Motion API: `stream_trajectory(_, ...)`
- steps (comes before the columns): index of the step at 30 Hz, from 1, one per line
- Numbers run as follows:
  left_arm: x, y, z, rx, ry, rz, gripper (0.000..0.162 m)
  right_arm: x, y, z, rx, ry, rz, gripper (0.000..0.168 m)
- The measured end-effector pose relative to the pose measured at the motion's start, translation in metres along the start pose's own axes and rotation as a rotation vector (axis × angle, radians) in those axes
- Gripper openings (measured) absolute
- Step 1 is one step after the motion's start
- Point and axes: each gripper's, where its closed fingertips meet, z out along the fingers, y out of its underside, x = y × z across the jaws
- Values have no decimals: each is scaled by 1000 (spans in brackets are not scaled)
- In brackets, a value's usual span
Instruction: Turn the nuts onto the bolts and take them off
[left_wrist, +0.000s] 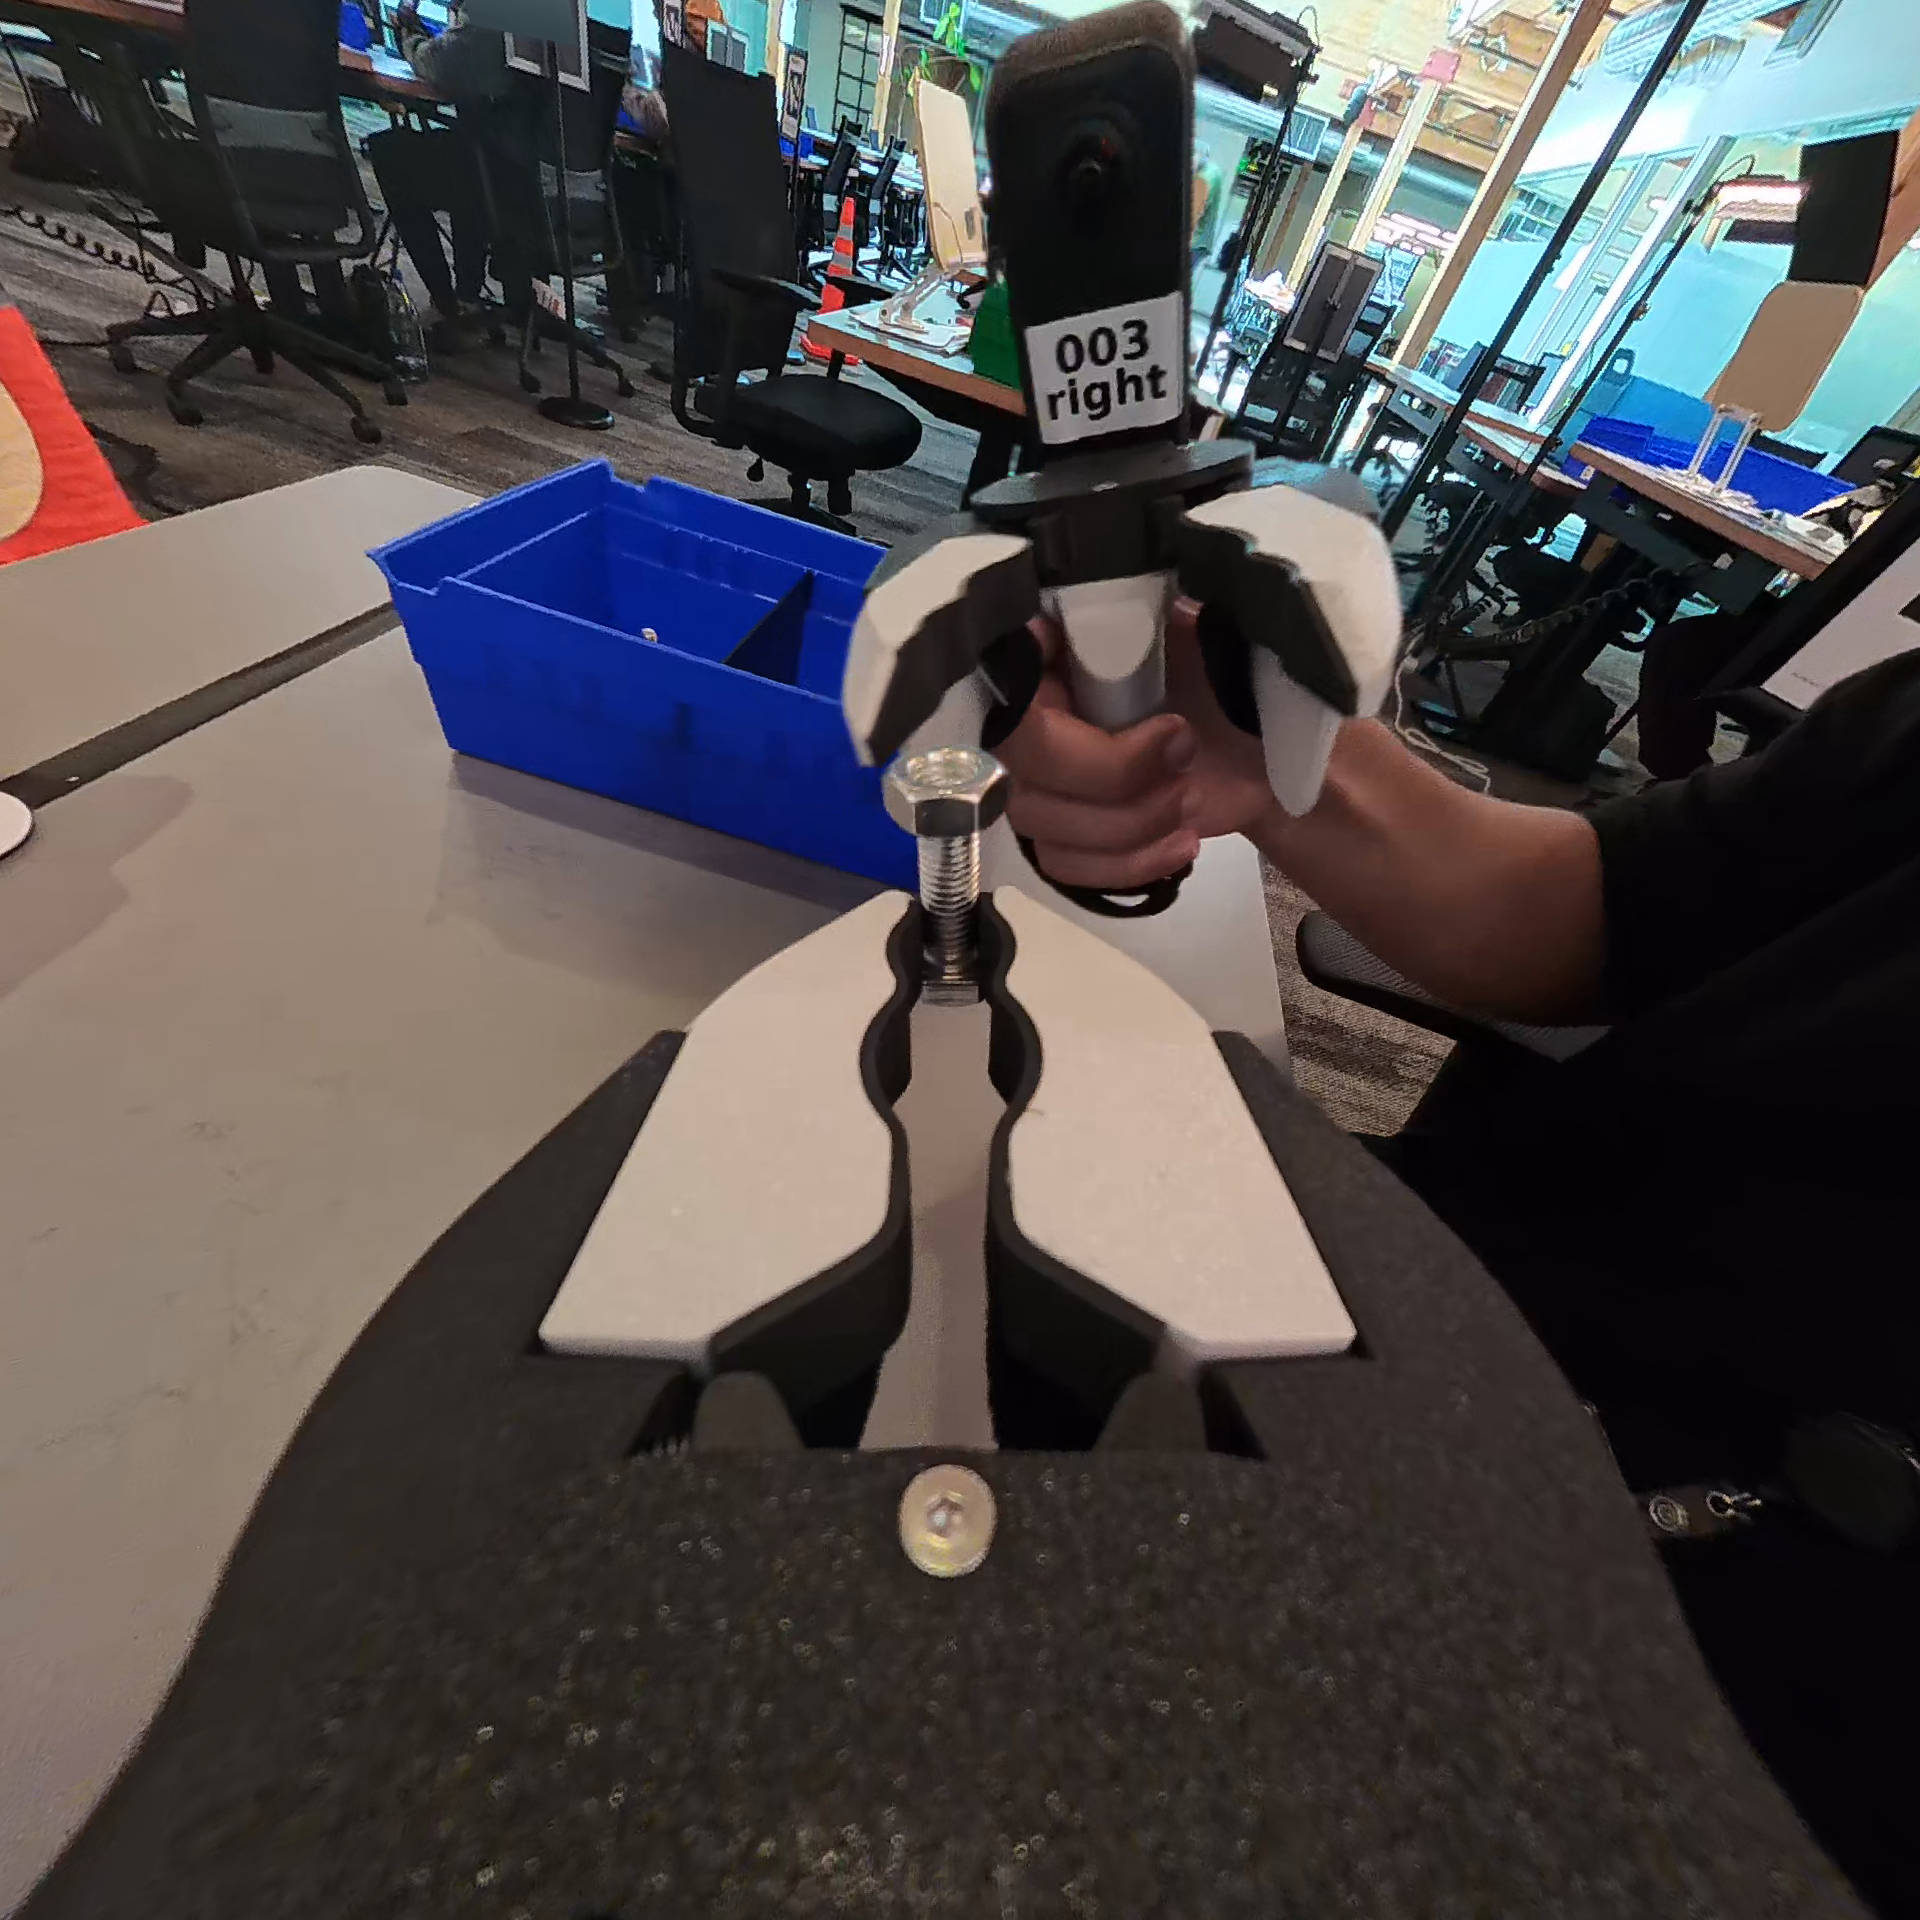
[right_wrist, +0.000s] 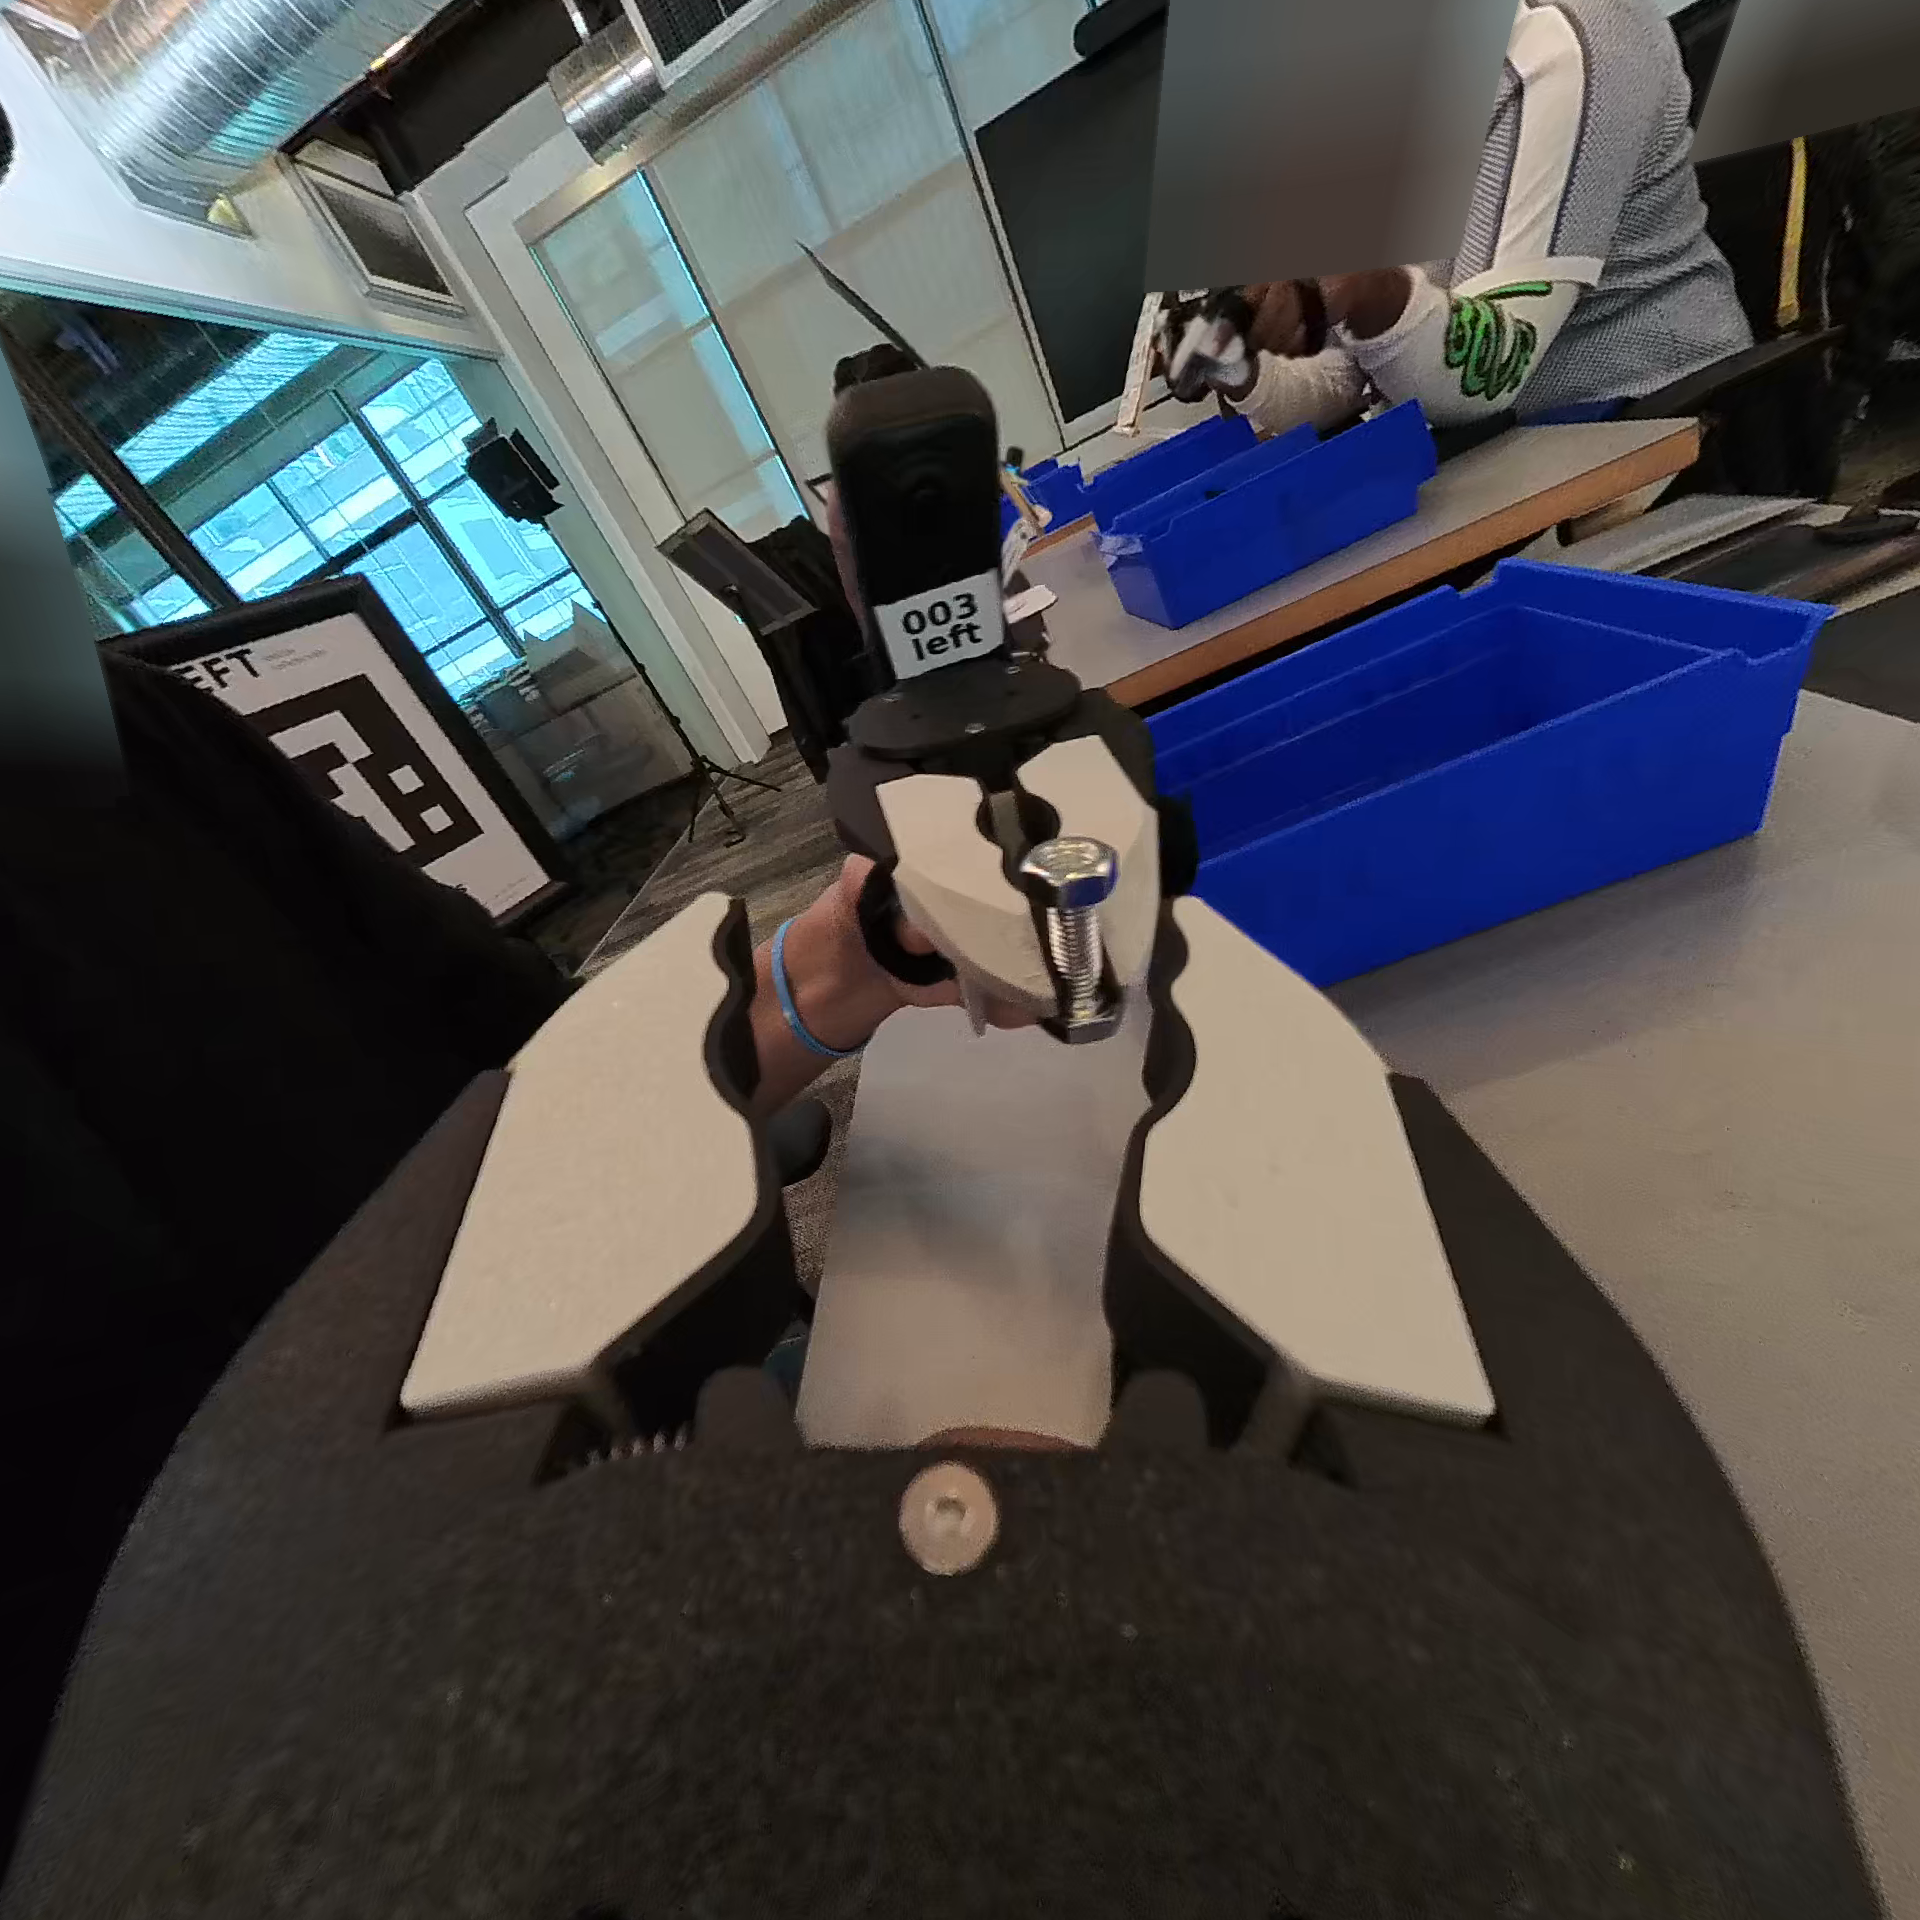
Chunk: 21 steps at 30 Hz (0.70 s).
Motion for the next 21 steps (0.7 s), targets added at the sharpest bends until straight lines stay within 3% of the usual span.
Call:
stream_trajectory(10, 3, 1, 4, -15, -4, 13, 9, -1, 7, 36, -55, -70, -2, 78)
stream_trajectory(21, -2, 4, 1, -20, -16, 9, 9, -4, 0, 8, -12, -56, 9, 69)
